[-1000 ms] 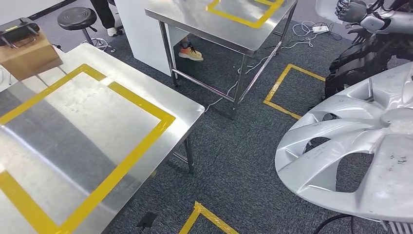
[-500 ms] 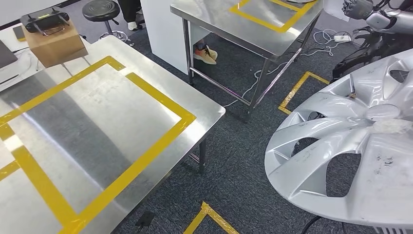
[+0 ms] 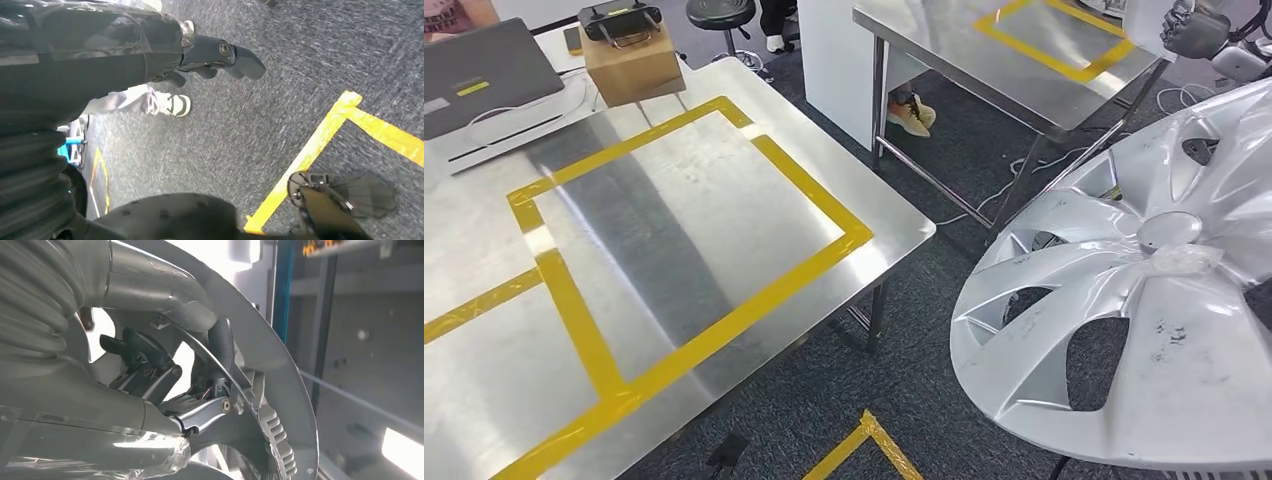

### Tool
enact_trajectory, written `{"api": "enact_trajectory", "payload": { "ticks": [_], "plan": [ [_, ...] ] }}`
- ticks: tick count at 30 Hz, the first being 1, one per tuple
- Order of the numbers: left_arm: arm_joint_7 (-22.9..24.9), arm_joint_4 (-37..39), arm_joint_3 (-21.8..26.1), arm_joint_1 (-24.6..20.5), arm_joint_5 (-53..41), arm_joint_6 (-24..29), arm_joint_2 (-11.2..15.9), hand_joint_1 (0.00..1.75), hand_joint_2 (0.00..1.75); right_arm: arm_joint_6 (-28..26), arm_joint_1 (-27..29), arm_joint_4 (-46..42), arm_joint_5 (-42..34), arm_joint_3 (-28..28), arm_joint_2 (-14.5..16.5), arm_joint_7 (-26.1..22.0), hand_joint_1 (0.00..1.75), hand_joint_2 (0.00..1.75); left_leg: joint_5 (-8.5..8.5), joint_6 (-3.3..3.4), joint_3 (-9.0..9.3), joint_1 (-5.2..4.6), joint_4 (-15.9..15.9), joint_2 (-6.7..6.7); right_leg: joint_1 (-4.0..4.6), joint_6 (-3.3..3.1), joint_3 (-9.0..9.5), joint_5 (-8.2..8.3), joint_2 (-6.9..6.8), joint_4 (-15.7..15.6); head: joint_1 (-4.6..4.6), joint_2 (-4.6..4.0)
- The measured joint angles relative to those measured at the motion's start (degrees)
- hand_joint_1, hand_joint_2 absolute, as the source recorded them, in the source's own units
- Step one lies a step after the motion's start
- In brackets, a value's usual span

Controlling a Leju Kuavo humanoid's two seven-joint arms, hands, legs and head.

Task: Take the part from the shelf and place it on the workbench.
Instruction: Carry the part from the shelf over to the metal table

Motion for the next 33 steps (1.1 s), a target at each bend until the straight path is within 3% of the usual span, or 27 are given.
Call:
{"api": "enact_trajectory", "payload": {
  "ticks": [2,5,6,8,10,11,12,13,14,16,17,19,20,21,22,24,25,27,28,30,31,33],
  "plan": [
    [0.0,0.0,0.0,-0.1,0.0,0.0,0.0,0.00,1.75,0.5,-0.2,0.4,-0.3,0.0,0.2,0.0,1.75,1.75,0.49,0.93,1.47,-0.40,-3.3,2.31,0.37,0.50,-0.07,-0.55,-0.97,0.7,0.09,0.00],
    [0.0,0.0,0.0,-0.2,0.0,0.0,0.0,0.00,1.75,0.9,-0.4,0.8,-0.6,0.0,0.3,0.0,1.75,1.75,0.67,2.03,1.16,-0.52,-3.4,0.61,0.45,0.76,0.08,-0.85,-2.58,0.8,0.21,0.00],
    [0.0,0.0,0.0,-0.2,0.0,0.0,0.0,0.00,1.75,1.0,-0.5,1.0,-0.7,0.0,0.3,0.0,1.75,1.75,0.78,2.28,1.13,-0.46,-3.4,-0.16,0.33,0.98,0.11,-1.29,-2.36,1.0,0.22,0.00],
    [0.0,0.0,0.0,-0.2,0.1,0.0,0.0,0.00,1.75,1.2,-0.7,1.3,-0.7,0.0,0.3,0.0,1.75,1.75,1.05,2.81,1.11,-0.25,-3.5,-1.77,-0.04,1.57,-0.85,-3.78,-0.06,4.1,0.25,0.00],
    [0.0,-0.1,0.0,-0.2,0.2,0.0,0.0,0.00,1.75,1.5,-0.8,1.5,-1.0,-0.1,0.3,0.1,1.75,1.75,1.21,3.18,1.05,-0.23,-3.5,-3.42,-0.26,1.96,-3.89,-7.78,2.88,11.5,0.26,0.00],
    [0.0,-0.1,0.0,-0.2,0.2,0.0,-0.1,0.00,1.75,1.6,-0.8,1.7,-1.3,-0.1,0.3,0.1,1.75,1.75,1.26,3.30,1.04,-0.28,-3.5,-4.27,-0.27,1.95,-5.54,-9.15,3.51,15.2,0.27,0.00],
    [0.0,-0.1,0.0,-0.2,0.2,0.0,-0.1,0.00,1.75,1.8,-0.8,1.8,-1.7,-0.1,0.3,0.2,1.75,1.75,1.30,3.38,1.07,-0.37,-3.5,-5.12,-0.23,1.78,-6.57,-9.36,3.82,17.2,0.27,0.00],
    [0.0,-0.1,0.0,-0.1,0.3,0.0,-0.1,0.00,1.75,2.0,-0.8,2.0,-2.0,-0.1,0.3,0.3,1.75,1.75,1.34,3.43,1.14,-0.48,-3.5,-5.96,-0.19,1.46,-6.66,-8.33,4.04,17.0,0.27,0.00],
    [0.0,-0.1,0.0,-0.1,0.3,0.0,-0.1,0.00,1.75,2.1,-0.9,2.1,-2.2,-0.1,0.3,0.5,1.75,1.75,1.38,3.48,1.24,-0.60,-3.5,-6.77,-0.12,1.02,-5.81,-6.31,4.41,14.7,0.28,0.00],
    [0.0,-0.1,0.0,-0.1,0.3,0.0,-0.1,0.00,1.75,2.3,-1.0,2.3,-2.4,-0.1,0.3,0.5,1.75,1.75,1.49,3.49,1.29,-0.71,-3.5,-8.21,0.02,-0.14,-2.84,-1.84,6.66,7.1,0.26,0.00],
    [0.0,-0.1,0.0,-0.1,0.3,0.0,-0.2,0.00,1.75,2.4,-1.1,2.4,-2.4,-0.1,0.3,0.5,1.75,1.75,1.63,3.35,1.18,-0.63,-3.6,-8.81,0.14,-0.57,-1.72,-0.49,7.86,4.2,0.24,0.00],
    [0.0,-0.1,0.0,-0.1,0.3,-0.1,-0.5,0.00,1.75,2.7,-1.2,2.5,-2.5,-0.1,0.3,0.6,1.75,1.75,2.04,2.78,0.77,-0.23,-3.7,-9.90,0.37,-1.02,-0.95,0.16,8.95,2.0,0.20,0.00],
    [0.0,-0.1,0.0,-0.1,0.3,-0.2,-0.5,0.00,1.75,2.9,-1.3,2.6,-2.5,-0.1,0.3,0.7,1.75,1.75,2.33,2.35,0.63,-0.11,-3.9,-10.45,0.45,-1.13,-0.76,0.35,8.45,1.4,0.22,0.00],
    [0.0,-0.1,0.0,0.0,0.3,-0.2,-0.5,0.00,1.75,3.1,-1.4,2.6,-2.5,0.0,0.3,0.7,1.75,1.75,2.37,2.06,0.49,-0.17,-4.0,-10.07,0.31,-1.18,-0.43,0.61,7.79,0.5,0.24,0.00],
    [0.0,-0.1,0.0,0.1,0.2,-0.2,-0.5,0.00,1.75,3.2,-1.4,2.7,-2.5,0.0,0.4,0.7,1.75,1.75,1.90,1.78,0.15,-0.36,-3.7,-8.79,0.16,-1.27,-0.08,0.95,7.16,-0.6,0.19,0.00],
    [0.0,-0.2,-0.1,0.0,0.1,-0.3,-0.4,0.00,1.75,3.4,-1.3,2.8,-2.5,0.0,0.4,0.8,1.75,1.75,-0.89,1.22,-1.75,-0.36,0.0,-5.40,-0.19,-1.26,0.35,1.54,5.66,-2.1,0.04,0.00],
    [0.0,-0.2,-0.1,0.0,0.1,-0.3,-0.4,0.00,1.75,3.5,-1.1,2.9,-2.5,0.0,0.5,0.8,1.75,1.75,-2.77,0.83,-3.29,-0.15,3.4,-4.46,-0.22,-1.29,0.33,1.61,4.96,-2.3,-0.06,0.00],
    [0.0,-0.1,-0.1,0.0,0.0,-0.4,-0.4,0.00,1.75,3.6,-0.8,3.1,-2.6,0.1,0.6,0.8,1.75,1.75,-4.83,0.06,-5.73,0.43,9.0,-4.27,-0.29,-1.14,0.28,1.53,3.34,-2.1,-0.09,0.00],
    [0.0,-0.1,-0.1,0.0,0.0,-0.5,-0.3,0.00,1.75,3.6,-0.7,3.3,-2.7,0.1,0.6,0.8,1.75,1.75,-4.29,-0.30,-5.66,0.62,9.3,-4.17,-0.35,-0.97,0.27,1.40,2.58,-2.0,-0.09,0.00],
    [0.0,-0.1,-0.2,0.0,0.0,-0.6,-0.1,0.00,1.75,3.7,-0.7,3.5,-2.7,0.2,0.6,0.8,1.75,1.75,-1.00,-0.89,-2.40,0.88,3.7,-2.65,-0.56,-0.34,0.27,0.88,1.21,-1.3,-0.09,0.00],
    [0.0,-0.1,-0.3,0.0,0.0,-0.6,-0.1,0.00,1.75,3.7,-0.7,3.5,-2.7,0.2,0.6,0.8,1.75,1.75,0.18,-0.92,-0.41,0.72,0.3,-0.75,-0.54,0.09,0.23,0.50,0.66,-0.8,-0.13,0.00],
    [0.0,-0.1,-0.4,0.0,-0.1,-0.6,-0.1,0.00,1.75,3.7,-0.7,3.6,-2.7,0.3,0.6,0.8,1.75,1.75,0.99,-0.01,1.67,0.36,-3.6,2.13,-0.31,0.83,0.19,-0.20,-0.17,0.1,-0.07,0.00]
  ]
}}
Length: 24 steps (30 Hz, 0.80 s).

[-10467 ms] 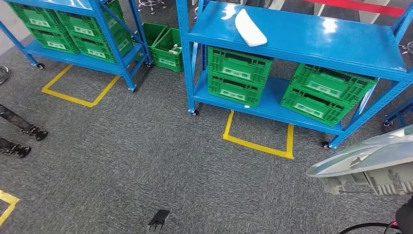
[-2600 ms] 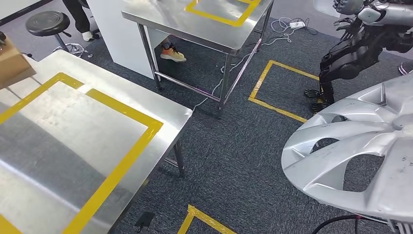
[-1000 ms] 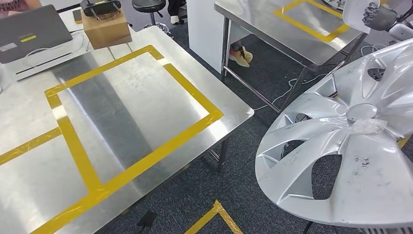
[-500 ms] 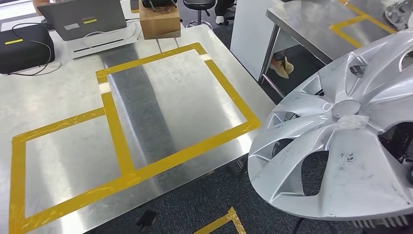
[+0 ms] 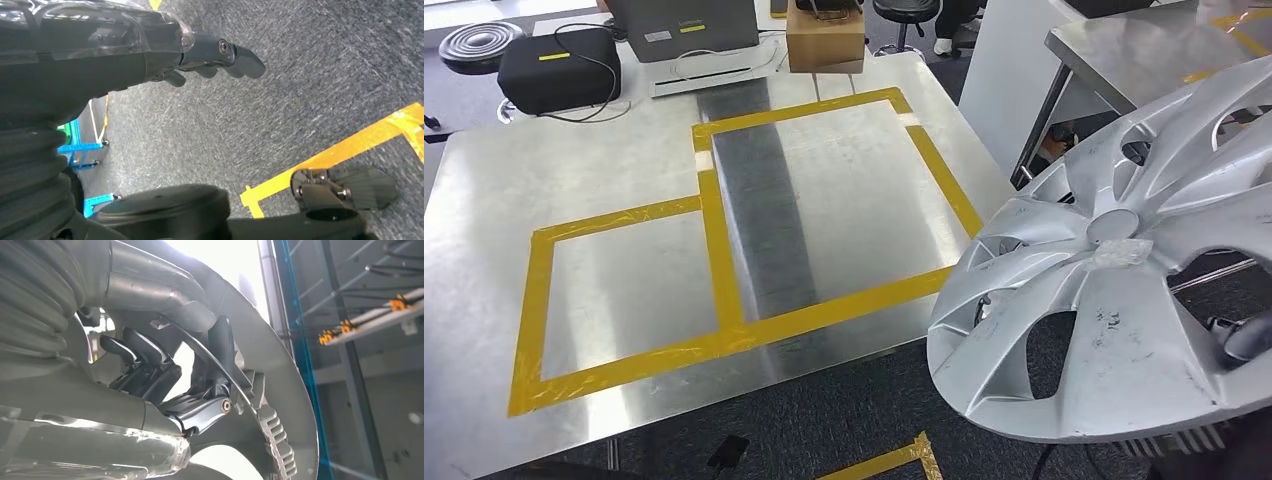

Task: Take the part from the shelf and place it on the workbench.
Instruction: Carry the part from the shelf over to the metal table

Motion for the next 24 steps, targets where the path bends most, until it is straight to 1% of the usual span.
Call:
{"api": "enact_trajectory", "payload": {
  "ticks": [1,2,3,4,5,6,7,8,9,10,11,12,13,14,15,16,17,18,19,20,21,22,23,24],
  "plan": [
    [0.0,0.0,0.0,0.0,-0.1,0.0,0.0,0.00,1.75,0.1,0.1,0.0,0.0,0.0,0.0,0.0,1.75,1.75,-0.23,0.69,-0.08,-0.24,0.0,0.30,0.13,0.24,0.02,-0.16,-0.40,0.2,0.05,0.00],
    [0.0,0.0,0.0,0.0,-0.2,-0.1,0.1,0.00,1.75,0.1,0.2,0.0,0.1,0.0,0.0,0.0,1.75,1.75,-0.06,1.29,-0.24,-0.26,-0.1,-0.37,0.12,0.39,0.09,-0.24,-0.86,0.2,0.13,0.00],
    [0.0,0.0,-0.1,0.0,-0.2,-0.2,0.1,0.00,1.75,0.1,0.4,0.0,0.2,0.0,0.0,0.0,1.75,1.75,0.03,1.71,-0.33,-0.24,-0.1,-1.11,0.03,0.60,0.15,-0.48,-1.03,0.3,0.18,0.00],
    [0.0,0.0,-0.1,0.0,-0.3,-0.4,0.1,0.00,1.75,0.1,0.7,0.0,0.4,0.0,0.0,0.2,1.75,1.75,0.17,2.03,-0.39,-0.20,-0.2,-1.96,-0.13,0.84,0.04,-1.18,-0.52,0.9,0.18,0.00],
    [0.0,0.0,-0.2,-0.1,-0.4,-0.5,0.2,0.00,1.75,0.1,1.0,0.0,0.7,0.0,0.0,0.4,1.75,1.75,0.34,2.33,-0.45,-0.11,-0.2,-2.80,-0.28,1.09,-0.44,-2.50,0.48,2.4,0.18,0.00],
    [0.0,0.0,-0.3,-0.2,-0.5,-0.6,0.1,0.00,1.75,0.0,1.4,0.0,1.0,0.0,0.0,0.8,1.75,1.75,0.47,2.59,-0.51,-0.05,-0.3,-3.69,-0.41,1.32,-1.41,-4.40,1.79,5.1,0.19,0.00],
    [0.0,0.0,-0.4,-0.3,-0.5,-0.6,0.1,0.00,1.75,-0.1,1.8,0.0,1.4,0.0,0.0,1.4,1.75,1.75,0.59,2.79,-0.61,-0.10,-0.3,-4.57,-0.48,1.43,-2.89,-6.53,2.97,8.8,0.19,0.00],
    [0.0,0.0,-0.6,-0.3,-0.6,-0.6,0.0,0.00,1.75,-0.3,2.2,0.0,1.9,0.1,0.0,2.1,1.75,1.75,0.69,2.96,-0.70,-0.17,-0.2,-5.43,-0.49,1.44,-4.52,-8.33,3.62,12.7,0.20,0.00],
    [0.0,0.0,-0.7,-0.3,-0.6,-0.6,0.0,0.00,1.75,-0.6,2.5,0.1,2.4,0.1,0.0,2.9,1.75,1.75,0.79,3.10,-0.77,-0.28,-0.2,-6.30,-0.47,1.34,-5.78,-9.20,3.91,15.6,0.20,0.00],
    [0.0,0.0,-0.8,-0.3,-0.7,-0.6,-0.1,0.00,1.75,-0.9,2.8,0.2,3.0,0.1,0.0,3.9,1.75,1.75,0.87,3.23,-0.80,-0.40,-0.2,-7.11,-0.44,1.13,-6.27,-8.90,4.06,16.6,0.20,0.00],
    [0.0,0.0,-0.9,-0.3,-0.7,-0.6,-0.2,0.00,1.75,-1.4,2.9,0.3,3.7,0.1,0.0,4.9,1.75,1.75,0.93,3.32,-0.77,-0.52,-0.2,-7.79,-0.40,0.80,-5.76,-7.41,4.13,15.3,0.20,0.00],
    [0.0,0.0,-1.0,-0.2,-0.6,-0.5,-0.3,0.00,1.75,-1.9,2.9,0.4,4.5,0.1,0.0,5.9,1.75,1.75,0.97,3.37,-0.70,-0.65,-0.2,-8.40,-0.31,0.34,-4.36,-5.09,4.25,12.0,0.20,0.00],
    [0.0,0.0,-1.0,-0.2,-0.6,-0.5,-0.4,0.00,1.75,-2.4,2.8,0.5,5.4,0.2,0.0,6.8,1.75,1.75,1.02,3.38,-0.62,-0.72,-0.2,-8.83,-0.17,-0.20,-2.66,-3.03,4.51,8.0,0.20,0.00],
    [0.0,0.0,-1.1,-0.2,-0.6,-0.4,-0.6,0.00,1.75,-2.9,2.7,0.5,6.4,0.2,0.0,7.8,1.75,1.75,1.08,3.30,-0.61,-0.81,-0.2,-9.12,-0.03,-0.66,-1.22,-1.45,4.75,4.6,0.20,0.00],
    [0.0,0.0,-1.1,-0.2,-0.6,-0.2,-0.7,0.00,1.75,-3.4,2.4,0.7,7.8,0.3,0.0,9.2,1.75,1.75,1.19,3.12,-0.71,-0.81,-0.2,-9.23,0.14,-1.01,-0.27,-0.61,4.99,2.3,0.20,0.00],
    [0.0,0.0,-1.1,-0.1,-0.5,-0.1,-0.9,0.00,1.75,-3.9,1.9,0.8,9.6,0.5,0.0,11.1,1.75,1.75,1.34,2.87,-0.90,-0.78,-0.2,-9.16,0.28,-1.20,0.03,-0.51,5.15,1.3,0.20,0.00],
    [0.0,0.0,-1.1,-0.1,-0.4,0.0,-1.1,0.00,1.75,-4.3,1.2,1.0,11.8,0.9,0.0,13.5,1.75,1.75,1.55,2.54,-1.10,-0.77,-0.3,-8.96,0.36,-1.24,-0.03,-0.39,5.18,0.9,0.18,0.00],
    [0.0,0.0,-1.1,0.0,-0.3,0.2,-1.3,0.00,1.75,-4.6,0.3,1.4,14.2,1.4,0.0,16.1,1.75,1.75,1.66,2.23,-1.24,-0.76,-0.4,-8.63,0.24,-1.28,-0.05,-0.12,5.15,0.4,0.18,0.00],
    [0.0,0.0,-1.1,0.0,-0.2,0.3,-1.4,0.00,1.75,-4.7,-0.6,2.1,16.5,2.1,0.2,18.5,1.75,1.75,1.40,1.92,-1.44,-0.84,-0.2,-8.02,0.08,-1.32,-0.05,0.30,5.11,-0.3,0.16,0.00],
    [0.0,0.0,-1.2,0.0,-0.1,0.4,-1.5,0.00,1.75,-4.7,-1.6,2.9,18.6,3.0,0.5,20.4,1.75,1.75,0.57,1.62,-1.89,-0.90,0.6,-7.40,-0.10,-1.42,-0.05,0.81,5.06,-0.9,0.13,0.00],
    [0.0,0.0,-1.3,-0.1,-0.1,0.5,-1.7,0.00,1.75,-4.5,-2.8,4.0,20.5,4.0,0.9,22.1,1.75,1.75,-0.95,1.32,-2.84,-0.89,2.6,-6.87,-0.29,-1.51,-0.12,1.30,4.98,-1.4,0.09,0.00],
    [0.0,0.0,-1.4,-0.2,-0.2,0.5,-1.8,0.00,1.75,-4.2,-4.0,5.4,22.1,5.1,1.4,23.4,1.75,1.75,-2.85,1.00,-4.23,-0.77,5.7,-6.47,-0.28,-1.58,-0.33,1.55,4.90,-1.6,0.04,0.00],
    [0.0,0.0,-1.5,-0.2,-0.3,0.5,-1.9,0.00,1.75,-4.0,-5.2,6.9,23.9,6.3,2.0,24.5,1.75,1.75,-4.67,0.69,-5.81,-0.59,9.2,-6.42,-0.29,-1.62,-0.60,1.70,4.78,-1.5,0.02,0.00],
    [0.0,0.0,-1.6,-0.2,-0.4,0.5,-2.1,0.00,1.75,-4.1,-6.5,8.7,25.8,7.5,2.8,25.4,1.75,1.75,-5.82,0.38,-7.10,-0.41,12.2,-6.46,-0.30,-1.57,-0.87,1.76,4.61,-1.4,0.01,0.00]
  ]
}}
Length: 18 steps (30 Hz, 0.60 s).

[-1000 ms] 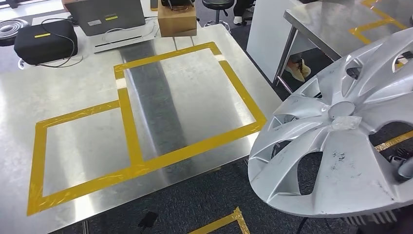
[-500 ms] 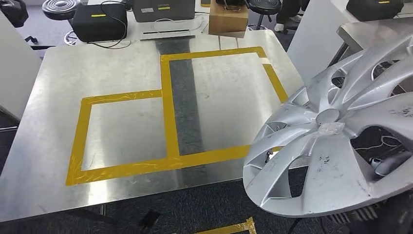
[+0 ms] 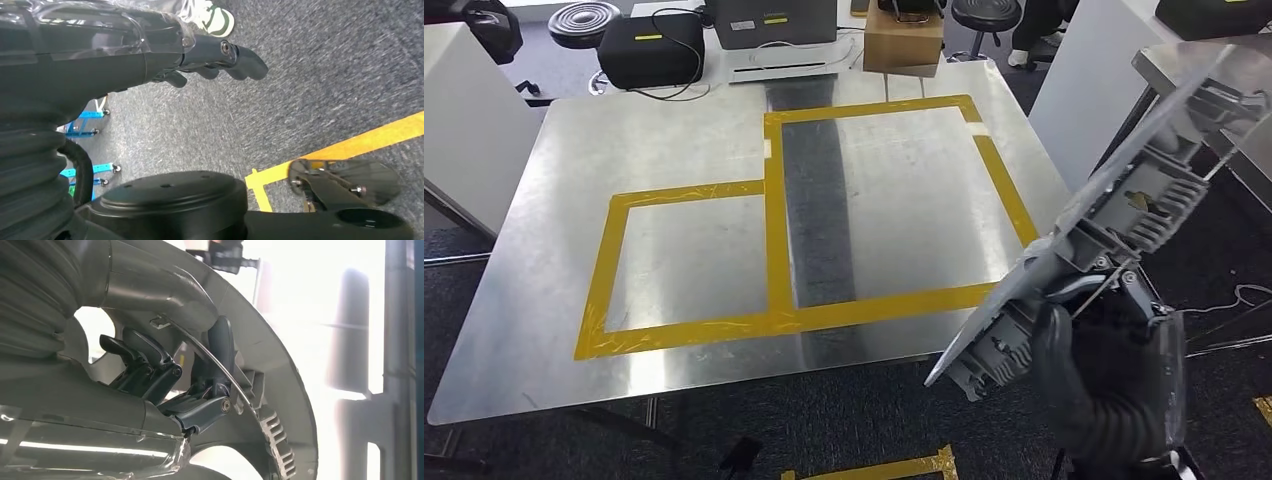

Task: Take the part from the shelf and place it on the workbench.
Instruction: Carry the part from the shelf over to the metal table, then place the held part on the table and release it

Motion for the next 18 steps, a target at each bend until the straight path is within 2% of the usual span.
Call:
{"api": "enact_trajectory", "payload": {
  "ticks": [1,2,4,5,6,7,9,11,12,15,16,17,18],
  "plan": [
    [0.0,0.0,-0.2,0.0,-0.1,0.0,-0.1,0.00,1.75,-0.5,-1.3,2.2,2.0,1.3,0.9,0.5,1.75,1.75,-0.08,-0.26,-0.46,0.14,1.3,-0.03,-0.01,0.06,-0.22,0.02,-0.19,0.2,0.00,0.00],
    [0.0,0.0,-0.3,0.0,-0.3,0.0,-0.3,0.00,1.75,-1.2,-2.4,4.5,4.0,2.5,1.9,0.8,1.75,1.75,0.81,-0.48,0.10,0.25,0.7,-0.02,-0.04,0.14,-0.37,0.00,-0.38,0.4,-0.01,0.00],
    [0.0,0.0,-0.7,-0.1,-0.4,0.0,-0.5,0.00,1.75,-2.7,-4.6,9.2,6.4,4.4,3.9,0.6,1.75,1.75,4.06,-0.79,3.96,0.46,-6.0,0.42,-0.11,0.58,-0.54,-0.26,-0.75,1.0,-0.01,0.00],
    [0.0,0.0,-0.8,-0.2,-0.4,0.0,-0.6,0.00,1.75,-3.3,-5.4,11.0,6.6,5.0,4.8,0.3,1.75,1.75,5.14,-0.68,5.83,0.48,-9.3,0.68,-0.01,0.90,-0.66,-0.47,-0.88,1.4,-0.03,0.00],
    [0.0,0.0,-0.9,-0.3,-0.4,0.0,-0.8,0.00,1.75,-3.8,-6.0,12.6,6.1,5.5,5.6,-0.1,1.75,1.75,5.70,-0.33,7.09,0.49,-11.6,0.89,0.11,1.20,-0.79,-0.63,-0.99,1.7,-0.02,0.00],
    [0.0,0.0,-0.9,-0.3,-0.3,0.1,-0.9,0.00,1.75,-4.2,-6.5,14.1,5.3,6.0,6.2,-0.6,1.75,1.75,5.67,0.13,7.51,0.43,-12.5,0.99,0.24,1.43,-0.91,-0.69,-1.05,1.9,0.00,0.00],
    [0.0,0.0,-0.9,-0.2,-0.1,0.2,-1.1,0.00,1.75,-4.5,-7.0,16.5,3.8,6.7,7.1,-1.4,1.75,1.75,5.80,1.13,7.40,0.35,-12.6,0.92,0.23,1.73,-1.01,-0.66,-1.04,2.0,0.07,0.00],
    [0.0,0.0,-1.0,-0.2,0.1,0.2,-1.2,0.00,1.75,-4.5,-7.2,18.1,3.3,7.3,7.6,-1.6,1.75,1.75,5.98,1.77,7.39,0.42,-12.7,0.97,0.05,2.19,-1.42,-1.73,-0.86,3.1,0.14,0.00],
    [0.0,0.0,-1.0,-0.2,0.1,0.2,-1.2,0.00,1.75,-4.5,-7.4,18.8,3.2,7.6,7.8,-1.6,1.75,1.75,6.05,2.02,7.41,0.48,-12.8,1.03,-0.01,2.46,-2.26,-3.19,-0.76,5.2,0.19,0.00],
    [0.0,0.0,-1.0,-0.1,0.2,0.2,-1.2,0.00,1.75,-4.4,-7.8,20.7,3.2,8.3,8.1,-1.6,1.75,1.75,6.05,2.36,7.38,0.29,-12.8,1.39,-0.05,2.87,-6.95,-8.59,-0.64,16.5,0.26,0.00],
    [0.0,0.0,-1.0,-0.1,0.2,0.2,-1.2,0.00,1.75,-4.4,-7.9,21.3,3.2,8.5,8.2,-1.6,1.75,1.75,6.03,2.43,7.39,0.14,-12.8,1.49,-0.02,2.71,-7.87,-8.96,-0.63,18.5,0.26,0.00],
    [0.0,0.0,-1.0,0.0,0.2,0.2,-1.2,0.00,1.75,-4.4,-7.9,21.8,3.2,8.7,8.3,-1.6,1.75,1.75,6.02,2.47,7.42,-0.04,-12.8,1.54,0.04,2.39,-7.85,-8.16,-0.61,18.4,0.26,0.00],
    [0.0,0.0,-1.0,0.0,0.2,0.2,-1.2,0.00,1.75,-4.4,-7.9,22.2,3.3,9.0,8.4,-1.5,1.75,1.75,6.02,2.49,7.48,-0.27,-12.8,1.55,0.20,1.84,-6.76,-6.25,-0.53,15.9,0.26,0.00]
  ]
}}
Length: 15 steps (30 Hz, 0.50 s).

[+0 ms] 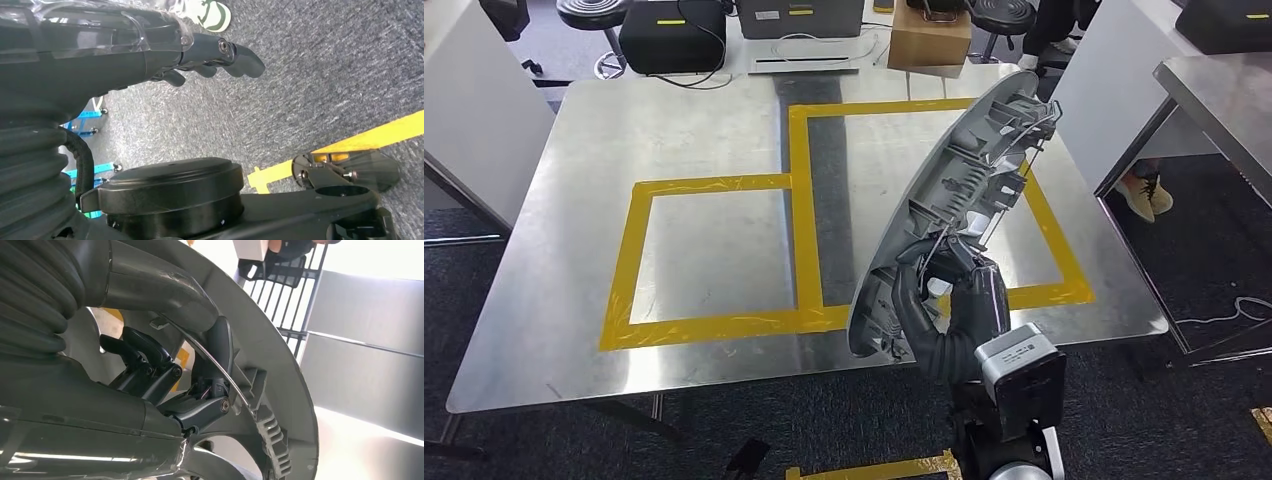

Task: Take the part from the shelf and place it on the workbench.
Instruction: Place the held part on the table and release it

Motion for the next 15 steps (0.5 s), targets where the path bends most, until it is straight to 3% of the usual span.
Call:
{"api": "enact_trajectory", "payload": {
  "ticks": [1,3,5,7,9,12,13,14,15],
  "plan": [
    [0.0,0.0,0.0,0.0,0.0,0.0,0.0,0.00,1.75,0.0,-0.2,0.4,0.2,0.2,0.1,0.2,1.75,1.75,0.00,0.01,0.04,-0.16,0.0,0.01,0.28,-0.76,1.69,2.34,0.24,-4.0,0.00,0.00],
    [0.0,0.0,0.0,-0.1,0.0,0.0,-0.3,0.00,1.75,0.0,-0.8,1.3,1.9,0.7,0.5,1.2,1.75,1.75,0.11,-0.04,-0.22,-0.32,0.0,0.07,0.87,-2.35,4.68,5.36,0.96,-10.9,-0.22,0.00],
    [0.1,0.0,-0.1,-0.2,0.0,-0.1,-0.7,0.00,1.75,-0.1,-1.4,2.5,5.3,1.1,0.7,2.7,1.75,1.75,0.39,-0.30,-0.69,-0.13,0.0,0.16,1.29,-3.00,5.47,5.70,1.33,-13.2,-0.33,0.00],
    [0.2,-0.1,-0.2,-0.3,0.0,-0.2,-1.0,0.00,1.75,-0.4,-2.0,3.8,8.2,1.5,1.1,3.6,1.75,1.75,0.50,-0.78,-0.86,-0.01,0.0,-0.03,1.25,-2.82,5.70,6.09,1.07,-14.4,-0.24,0.00],
    [0.2,0.0,-0.3,-0.4,0.0,-0.2,-1.2,0.00,1.75,-1.4,-2.4,5.1,7.9,1.8,1.6,2.8,1.75,1.75,-1.17,-1.34,-1.75,-0.01,2.0,-0.97,0.81,-2.62,6.06,6.67,0.72,-15.6,-0.30,0.00],
    [0.2,0.0,-0.3,-0.2,0.0,-0.1,-1.2,0.00,1.75,-3.1,-1.8,6.3,2.1,1.7,2.1,-1.3,1.75,1.75,-6.09,-2.37,-6.03,0.40,11.5,-1.86,0.46,-2.58,6.09,6.88,0.30,-15.9,-0.39,0.00],
    [0.2,0.0,-0.4,-0.1,0.0,-0.1,-1.2,0.00,1.75,-3.5,-1.3,6.6,0.1,1.7,2.1,-2.6,1.75,1.75,-6.57,-2.88,-7.08,0.67,13.8,-1.84,0.34,-2.52,6.07,6.78,0.22,-15.8,-0.39,0.00],
    [0.2,0.0,-0.4,0.0,0.0,0.0,-1.2,0.00,1.75,-3.9,-1.0,6.9,-1.3,1.6,2.1,-3.6,1.75,1.75,-5.91,-3.48,-7.25,1.02,14.2,-1.77,0.13,-2.38,6.06,6.61,0.18,-15.6,-0.39,0.00],
    [0.2,0.0,-0.4,0.1,0.0,0.0,-1.2,0.00,1.75,-4.2,-0.6,7.1,-2.1,1.6,2.1,-4.4,1.75,1.75,-4.23,-4.18,-6.39,1.45,12.4,-1.63,-0.17,-2.13,6.05,6.39,0.18,-15.3,-0.39,0.00]
  ]
}}
